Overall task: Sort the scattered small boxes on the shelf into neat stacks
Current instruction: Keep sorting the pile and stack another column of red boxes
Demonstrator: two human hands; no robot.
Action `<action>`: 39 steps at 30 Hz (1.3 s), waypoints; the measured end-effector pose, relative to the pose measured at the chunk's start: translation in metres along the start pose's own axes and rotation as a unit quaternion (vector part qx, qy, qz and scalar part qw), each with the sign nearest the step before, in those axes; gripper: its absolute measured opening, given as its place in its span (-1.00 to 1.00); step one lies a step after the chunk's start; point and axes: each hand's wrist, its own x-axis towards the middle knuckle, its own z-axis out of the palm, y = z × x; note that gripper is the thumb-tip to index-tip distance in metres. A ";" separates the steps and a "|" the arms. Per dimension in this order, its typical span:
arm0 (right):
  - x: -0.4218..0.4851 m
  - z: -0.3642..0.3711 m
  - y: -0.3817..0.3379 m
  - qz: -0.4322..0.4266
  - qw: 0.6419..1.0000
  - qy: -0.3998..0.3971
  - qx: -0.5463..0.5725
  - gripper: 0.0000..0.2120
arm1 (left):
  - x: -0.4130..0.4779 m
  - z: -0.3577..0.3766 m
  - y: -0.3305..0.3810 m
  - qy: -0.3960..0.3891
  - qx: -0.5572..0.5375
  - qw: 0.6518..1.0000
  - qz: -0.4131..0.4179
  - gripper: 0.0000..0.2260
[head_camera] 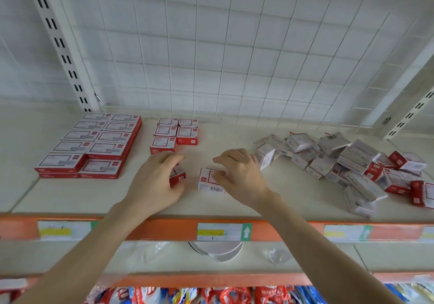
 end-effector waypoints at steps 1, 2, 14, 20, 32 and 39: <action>0.001 -0.003 0.005 0.003 1.000 0.012 -0.025 -0.65 | 0.003 0.002 0.004 0.004 0.003 1.000 0.015 -0.57; 0.002 -0.007 0.011 0.010 0.999 0.013 -0.049 -0.65 | 0.007 0.002 0.009 0.007 0.007 1.000 0.027 -0.61; -0.007 -0.022 0.050 0.184 0.958 -0.160 -0.151 -0.70 | 0.054 0.039 0.096 -0.150 0.138 0.973 0.111 -0.76; -0.031 -0.030 0.077 0.194 0.976 -0.030 -0.092 -0.70 | 0.064 0.058 0.109 -0.163 0.116 0.972 0.123 -0.73; -0.069 -0.054 0.106 0.254 0.957 -0.010 -0.143 -0.66 | 0.079 0.081 0.143 -0.195 0.040 0.964 0.175 -0.73; -0.077 -0.057 0.112 0.255 0.948 0.058 -0.181 -0.68 | 0.083 0.091 0.165 -0.190 0.008 0.966 0.177 -0.69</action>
